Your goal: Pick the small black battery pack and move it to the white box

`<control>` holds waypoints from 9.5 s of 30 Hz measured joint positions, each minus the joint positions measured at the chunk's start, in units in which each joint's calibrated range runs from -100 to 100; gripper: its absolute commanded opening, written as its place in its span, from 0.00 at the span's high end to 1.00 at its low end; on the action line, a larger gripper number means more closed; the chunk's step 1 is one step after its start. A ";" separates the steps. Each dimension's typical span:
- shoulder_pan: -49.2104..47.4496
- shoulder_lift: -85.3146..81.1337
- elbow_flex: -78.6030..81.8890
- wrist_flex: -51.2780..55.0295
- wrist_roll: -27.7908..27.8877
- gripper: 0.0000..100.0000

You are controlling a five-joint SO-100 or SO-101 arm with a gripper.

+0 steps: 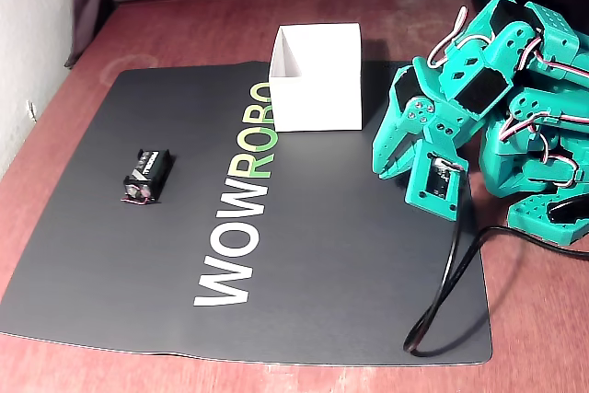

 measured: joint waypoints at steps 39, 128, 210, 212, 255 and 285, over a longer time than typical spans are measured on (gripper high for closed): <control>8.03 91.78 -77.64 -10.29 2.84 0.99; 7.54 146.44 -135.00 -8.72 -1.00 0.71; 8.28 148.05 -133.09 1.57 -4.26 0.83; 8.28 148.05 -133.09 2.01 -3.15 0.83; 7.66 148.39 -133.27 4.54 -1.84 0.90; 5.93 143.81 -131.73 6.45 -1.89 0.92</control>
